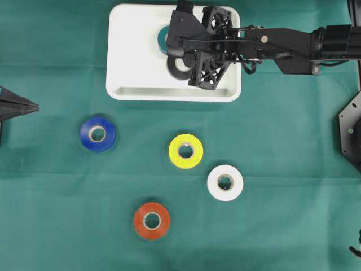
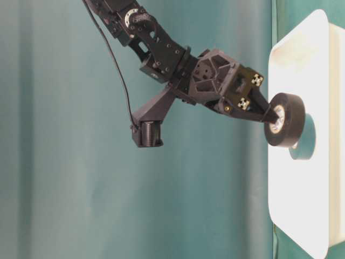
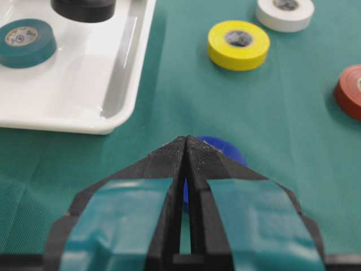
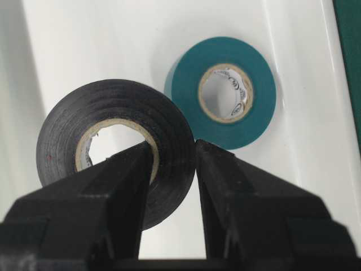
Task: Put the tape into the white case with the right arm.
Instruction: 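Lift the black roll and carry it into the white tray, then release the black roll and retract the right gripper rightward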
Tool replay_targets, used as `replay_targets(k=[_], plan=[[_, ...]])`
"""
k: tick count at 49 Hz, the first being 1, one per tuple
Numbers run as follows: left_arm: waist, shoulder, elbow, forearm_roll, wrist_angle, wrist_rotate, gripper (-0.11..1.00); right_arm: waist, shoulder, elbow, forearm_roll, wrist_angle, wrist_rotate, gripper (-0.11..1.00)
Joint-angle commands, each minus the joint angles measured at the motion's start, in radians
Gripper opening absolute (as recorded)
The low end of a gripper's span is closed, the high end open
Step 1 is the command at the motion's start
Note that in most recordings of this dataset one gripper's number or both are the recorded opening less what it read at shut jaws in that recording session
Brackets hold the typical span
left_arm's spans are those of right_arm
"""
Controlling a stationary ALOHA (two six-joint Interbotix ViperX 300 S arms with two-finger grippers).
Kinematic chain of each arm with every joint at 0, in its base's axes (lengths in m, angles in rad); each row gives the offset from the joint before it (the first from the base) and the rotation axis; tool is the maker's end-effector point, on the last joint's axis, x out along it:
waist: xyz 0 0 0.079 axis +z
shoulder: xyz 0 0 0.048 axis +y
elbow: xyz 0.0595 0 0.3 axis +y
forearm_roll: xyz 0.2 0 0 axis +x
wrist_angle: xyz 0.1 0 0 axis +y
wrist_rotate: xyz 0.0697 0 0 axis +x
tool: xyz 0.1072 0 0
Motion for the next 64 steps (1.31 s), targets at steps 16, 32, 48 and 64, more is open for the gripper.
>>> replay_targets(k=[16,32,48,64], plan=[[0.005,0.006,-0.014,0.000,-0.009,0.002,0.01,0.005,-0.017,0.012,-0.032,-0.017,-0.005,0.30],[0.005,0.006,-0.015,-0.002,-0.009,0.000,0.01,0.005,-0.048,0.029,-0.034,-0.018,-0.002,0.62],[0.006,0.006,-0.015,0.000,-0.009,0.000,0.01,0.018,-0.264,0.230,-0.034,-0.029,0.002,0.61],[0.017,0.005,-0.015,0.000,-0.008,0.002,0.01,0.018,-0.577,0.551,-0.034,-0.239,0.003,0.61]])
